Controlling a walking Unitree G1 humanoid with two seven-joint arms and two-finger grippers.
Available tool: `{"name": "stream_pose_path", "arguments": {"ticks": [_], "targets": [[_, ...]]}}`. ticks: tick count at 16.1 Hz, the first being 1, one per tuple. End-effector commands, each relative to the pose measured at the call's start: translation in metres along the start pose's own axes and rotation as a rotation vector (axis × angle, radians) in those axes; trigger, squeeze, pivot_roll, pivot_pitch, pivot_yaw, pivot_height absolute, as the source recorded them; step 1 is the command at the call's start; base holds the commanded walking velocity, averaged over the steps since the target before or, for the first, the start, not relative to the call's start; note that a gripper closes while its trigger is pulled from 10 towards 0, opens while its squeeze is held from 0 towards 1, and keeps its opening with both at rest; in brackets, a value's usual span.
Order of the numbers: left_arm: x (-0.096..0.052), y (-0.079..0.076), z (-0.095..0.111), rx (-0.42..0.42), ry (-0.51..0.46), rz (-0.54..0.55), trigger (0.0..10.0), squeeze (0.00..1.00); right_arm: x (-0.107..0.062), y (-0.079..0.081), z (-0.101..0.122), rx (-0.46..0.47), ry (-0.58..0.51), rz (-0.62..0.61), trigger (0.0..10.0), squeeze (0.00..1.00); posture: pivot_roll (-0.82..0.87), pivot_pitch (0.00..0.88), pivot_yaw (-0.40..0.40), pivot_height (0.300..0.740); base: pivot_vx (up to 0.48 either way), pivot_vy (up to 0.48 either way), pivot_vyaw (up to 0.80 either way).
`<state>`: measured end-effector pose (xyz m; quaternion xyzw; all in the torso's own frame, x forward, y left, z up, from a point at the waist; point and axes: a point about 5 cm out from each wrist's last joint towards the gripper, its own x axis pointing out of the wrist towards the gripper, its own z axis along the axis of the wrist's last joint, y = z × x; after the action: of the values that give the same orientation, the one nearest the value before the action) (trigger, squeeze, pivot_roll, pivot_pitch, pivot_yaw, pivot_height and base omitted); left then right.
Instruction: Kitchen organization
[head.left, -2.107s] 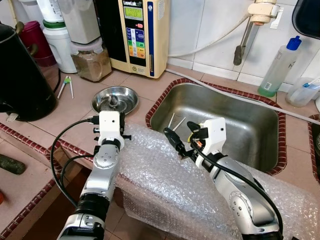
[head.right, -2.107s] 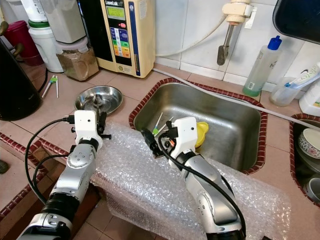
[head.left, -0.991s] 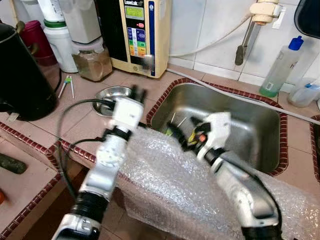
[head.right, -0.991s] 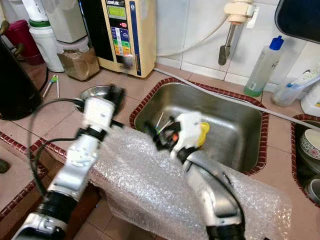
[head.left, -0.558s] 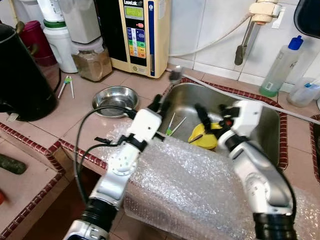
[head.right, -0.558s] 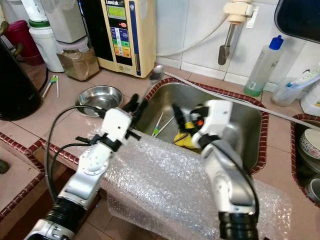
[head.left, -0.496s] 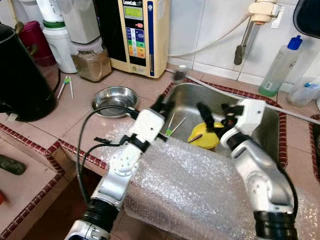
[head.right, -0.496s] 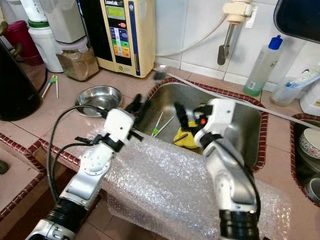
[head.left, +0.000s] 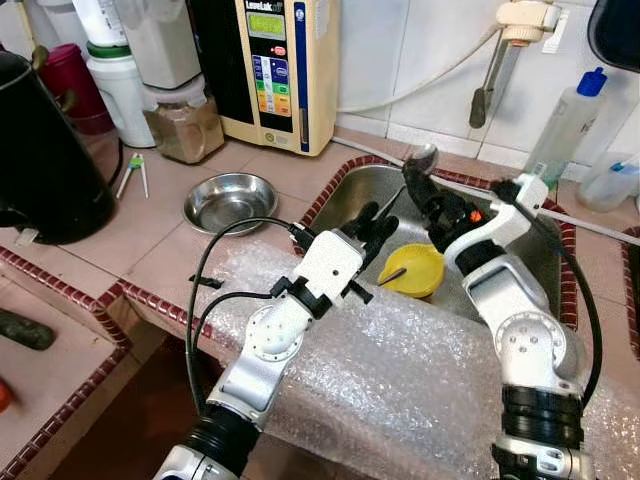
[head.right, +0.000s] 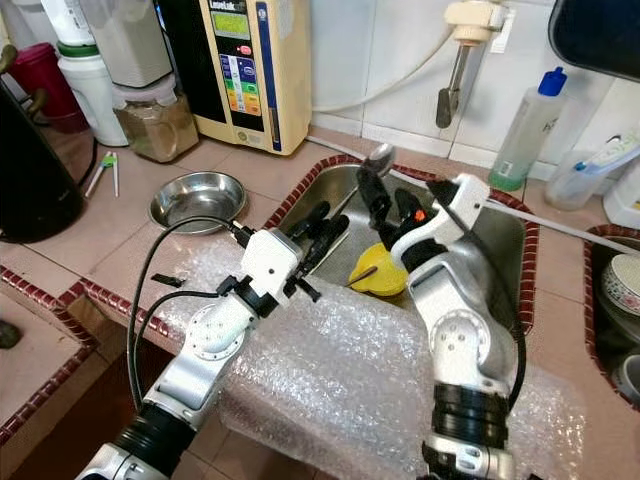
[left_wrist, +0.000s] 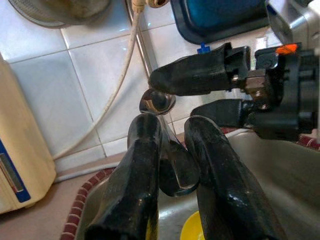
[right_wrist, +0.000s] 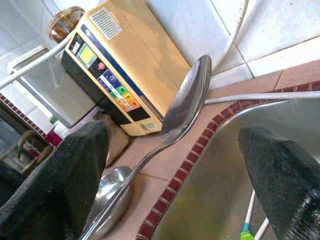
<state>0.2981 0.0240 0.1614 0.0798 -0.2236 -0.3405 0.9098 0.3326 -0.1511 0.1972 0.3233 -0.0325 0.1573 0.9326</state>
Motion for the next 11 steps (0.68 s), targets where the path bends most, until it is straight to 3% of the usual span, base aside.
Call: {"name": "stream_pose_path", "arguments": {"ticks": [1,6,7,11], "targets": [[0.002,-0.005,0.007,0.0,-0.038,-0.033,0.0,0.0,0.008,0.001,-0.001,0.088,0.004,0.0,10.0,0.0,-0.02,0.049,0.055,0.74,0.0,0.0,0.0],[0.001,-0.009,0.007,-0.012,-0.037,-0.043,0.0,0.0,0.03,0.004,-0.007,0.185,0.044,0.006,10.0,0.0,-0.01,0.056,0.049,0.74,0.0,0.0,0.0],[0.001,-0.009,0.007,-0.015,-0.037,-0.04,0.0,0.0,0.034,0.006,-0.004,0.233,0.024,0.013,0.0,0.0,-0.01,0.057,0.047,0.74,0.0,0.0,0.0],[-0.002,-0.007,0.005,-0.013,-0.025,-0.033,0.0,0.0,0.042,0.01,0.002,0.24,0.018,0.02,0.0,0.0,-0.01,0.058,0.042,0.74,0.0,0.0,0.0]]}}
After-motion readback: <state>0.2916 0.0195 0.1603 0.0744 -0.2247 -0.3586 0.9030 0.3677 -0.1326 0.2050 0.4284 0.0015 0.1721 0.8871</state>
